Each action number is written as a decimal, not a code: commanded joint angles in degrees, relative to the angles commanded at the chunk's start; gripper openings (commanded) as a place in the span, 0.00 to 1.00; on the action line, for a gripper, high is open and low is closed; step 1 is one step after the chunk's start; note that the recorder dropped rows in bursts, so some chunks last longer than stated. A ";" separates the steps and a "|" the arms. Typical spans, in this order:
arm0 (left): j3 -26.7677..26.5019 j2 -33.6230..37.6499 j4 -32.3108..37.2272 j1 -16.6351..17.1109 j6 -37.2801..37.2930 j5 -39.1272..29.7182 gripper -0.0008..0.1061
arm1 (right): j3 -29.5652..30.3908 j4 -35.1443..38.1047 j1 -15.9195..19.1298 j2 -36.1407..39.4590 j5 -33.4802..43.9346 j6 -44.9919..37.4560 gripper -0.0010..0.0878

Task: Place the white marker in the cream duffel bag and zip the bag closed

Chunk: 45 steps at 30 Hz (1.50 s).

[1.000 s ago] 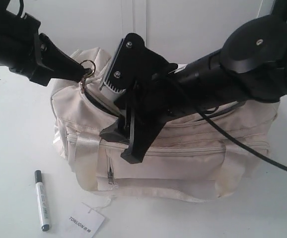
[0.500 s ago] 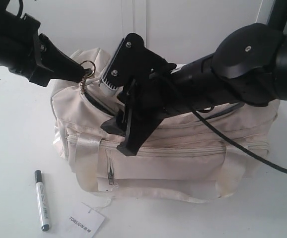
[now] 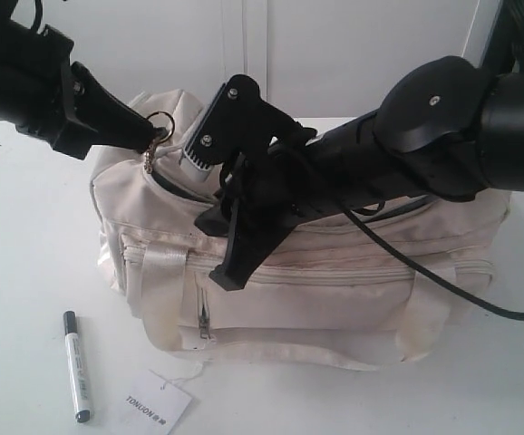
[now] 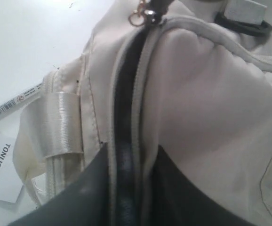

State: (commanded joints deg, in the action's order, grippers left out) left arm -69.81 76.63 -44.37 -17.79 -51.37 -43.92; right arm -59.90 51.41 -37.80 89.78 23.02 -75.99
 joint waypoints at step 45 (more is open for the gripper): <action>0.09 6.83 16.34 0.00 0.61 8.95 0.01 | 0.00 -0.22 0.00 0.00 1.21 0.13 0.10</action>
State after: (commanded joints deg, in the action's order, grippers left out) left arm -69.71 83.46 -28.03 -17.79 -50.76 -34.96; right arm -59.90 51.18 -37.80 89.78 24.23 -75.86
